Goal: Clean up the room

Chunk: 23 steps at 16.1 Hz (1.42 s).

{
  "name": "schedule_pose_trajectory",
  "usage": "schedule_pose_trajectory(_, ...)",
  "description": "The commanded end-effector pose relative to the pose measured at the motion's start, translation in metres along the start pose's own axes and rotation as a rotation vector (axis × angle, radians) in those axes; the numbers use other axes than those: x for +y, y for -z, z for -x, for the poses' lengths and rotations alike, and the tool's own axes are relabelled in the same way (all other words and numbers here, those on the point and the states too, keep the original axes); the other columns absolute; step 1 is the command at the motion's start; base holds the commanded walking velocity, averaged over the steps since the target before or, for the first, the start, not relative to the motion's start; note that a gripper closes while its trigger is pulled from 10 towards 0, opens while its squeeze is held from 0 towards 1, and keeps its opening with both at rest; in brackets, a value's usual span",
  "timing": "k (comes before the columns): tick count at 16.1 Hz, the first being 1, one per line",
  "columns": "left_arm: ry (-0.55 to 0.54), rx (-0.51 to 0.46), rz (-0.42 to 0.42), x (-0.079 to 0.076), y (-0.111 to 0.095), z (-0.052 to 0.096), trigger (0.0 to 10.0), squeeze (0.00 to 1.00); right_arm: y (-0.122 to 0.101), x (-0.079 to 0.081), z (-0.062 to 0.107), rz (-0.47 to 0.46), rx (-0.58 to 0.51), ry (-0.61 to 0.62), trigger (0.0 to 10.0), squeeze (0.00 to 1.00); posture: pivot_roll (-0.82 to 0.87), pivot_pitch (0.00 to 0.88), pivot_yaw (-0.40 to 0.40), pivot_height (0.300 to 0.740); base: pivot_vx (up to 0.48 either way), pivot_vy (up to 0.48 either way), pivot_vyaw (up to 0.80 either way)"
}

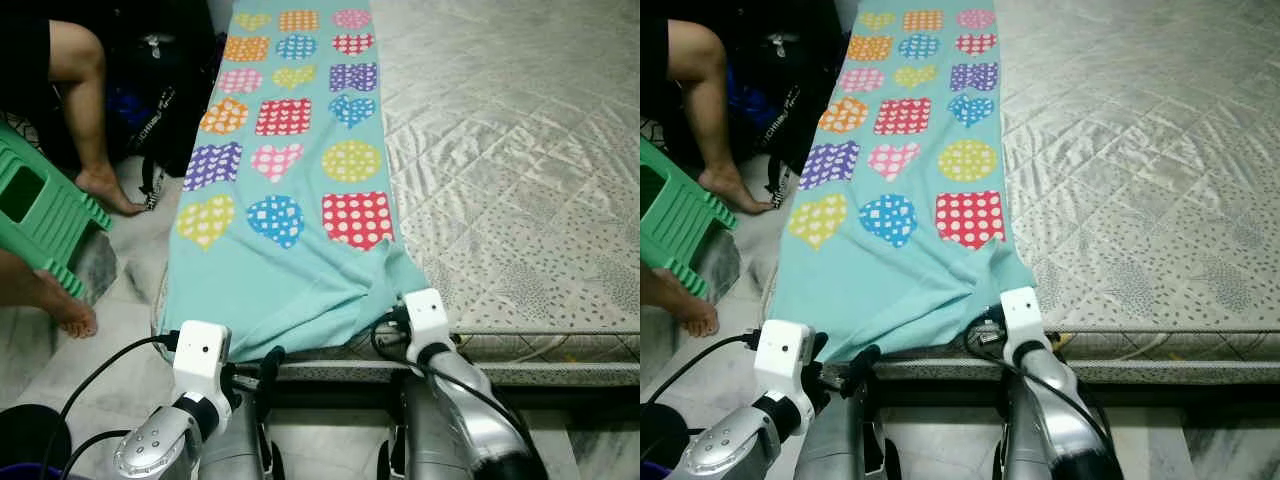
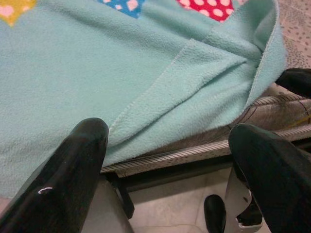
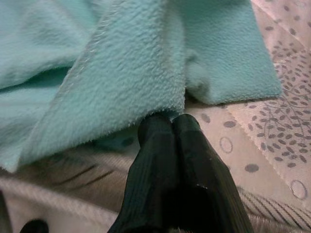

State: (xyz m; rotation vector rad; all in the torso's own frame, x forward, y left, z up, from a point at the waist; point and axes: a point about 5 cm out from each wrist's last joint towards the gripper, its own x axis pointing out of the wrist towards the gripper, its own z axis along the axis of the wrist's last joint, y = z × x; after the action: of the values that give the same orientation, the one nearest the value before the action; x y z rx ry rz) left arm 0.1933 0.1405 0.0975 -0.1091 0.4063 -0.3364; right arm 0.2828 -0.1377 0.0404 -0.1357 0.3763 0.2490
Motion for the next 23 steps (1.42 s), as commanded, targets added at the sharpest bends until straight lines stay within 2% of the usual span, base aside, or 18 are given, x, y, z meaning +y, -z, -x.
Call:
schedule_pose_trajectory(1,-0.002,0.017,-0.007,0.003,0.004,0.001,10.0,0.0,-0.005,0.001,0.009,-0.003,0.011,-0.035,0.0,0.0,0.04,0.139,0.056,0.57,0.0,0.0,0.0)
schedule_pose_trajectory(4,0.014,0.022,-0.013,0.003,0.004,-0.001,10.0,0.0,-0.003,0.003,0.029,0.024,0.072,-0.127,0.0,0.0,0.02,0.132,0.061,0.57,0.0,0.0,0.0)
schedule_pose_trajectory(6,0.021,0.025,-0.014,0.003,0.004,-0.002,10.0,0.0,-0.002,0.004,0.033,0.047,0.091,-0.159,0.0,0.0,0.02,0.128,0.062,0.57,0.0,0.0,0.0)
schedule_pose_trajectory(7,0.025,0.025,-0.015,0.002,0.004,-0.003,10.0,0.0,-0.005,0.003,0.034,0.114,0.079,-0.158,10.0,0.0,0.01,0.124,0.064,0.57,0.0,0.0,0.0)
schedule_pose_trajectory(8,0.029,0.025,-0.017,0.002,0.004,-0.005,10.0,0.0,-0.01,0.002,0.033,0.184,0.067,-0.14,10.0,0.0,0.01,0.121,0.065,0.57,0.0,0.0,0.0)
schedule_pose_trajectory(10,0.032,0.024,-0.02,0.002,0.004,-0.006,10.0,0.0,-0.019,0.001,0.028,0.192,0.032,-0.107,10.0,0.0,0.01,0.116,0.065,0.57,0.0,0.0,0.0)
schedule_pose_trajectory(11,0.032,0.022,-0.024,0.002,0.003,-0.006,10.0,0.0,-0.025,0.0,0.026,0.183,0.015,-0.079,10.0,1.0,0.01,0.115,0.067,0.57,0.0,0.0,0.0)
schedule_pose_trajectory(12,0.032,0.022,-0.024,0.002,0.003,-0.006,10.0,0.0,-0.025,0.0,0.026,0.183,0.015,-0.079,10.0,1.0,0.01,0.115,0.067,0.57,0.0,0.0,0.0)
schedule_pose_trajectory(15,0.013,-0.005,-0.025,0.005,-0.001,-0.008,10.0,0.0,-0.057,0.009,0.015,0.091,-0.109,-0.01,10.0,1.0,0.01,0.103,0.062,0.57,0.0,0.0,0.0)
schedule_pose_trajectory(16,0.011,-0.01,-0.024,0.005,-0.002,-0.009,10.0,0.0,-0.059,0.01,0.014,0.074,-0.118,0.002,10.0,1.0,0.01,0.103,0.062,0.57,0.0,0.0,0.0)
schedule_pose_trajectory(17,0.005,-0.017,-0.019,0.005,-0.003,-0.01,10.0,0.0,-0.064,0.013,0.009,0.002,-0.143,0.045,10.0,1.0,0.01,0.1,0.063,0.57,0.0,0.0,0.0)
schedule_pose_trajectory(19,0.006,-0.013,-0.017,0.004,-0.002,-0.011,10.0,0.0,-0.062,0.015,-0.002,-0.091,-0.125,0.122,10.0,1.0,0.01,0.097,0.064,0.57,0.0,0.0,0.0)
schedule_pose_trajectory(21,0.008,-0.013,-0.017,0.004,-0.002,-0.012,10.0,0.0,-0.059,0.016,-0.005,-0.102,-0.111,0.14,10.0,1.0,0.01,0.096,0.065,0.57,0.0,0.0,0.0)
schedule_pose_trajectory(23,0.016,-0.016,-0.019,0.002,-0.003,-0.015,10.0,0.0,-0.051,0.019,-0.02,-0.07,-0.072,0.2,10.0,1.0,0.01,0.097,0.07,0.57,0.0,0.0,0.0)
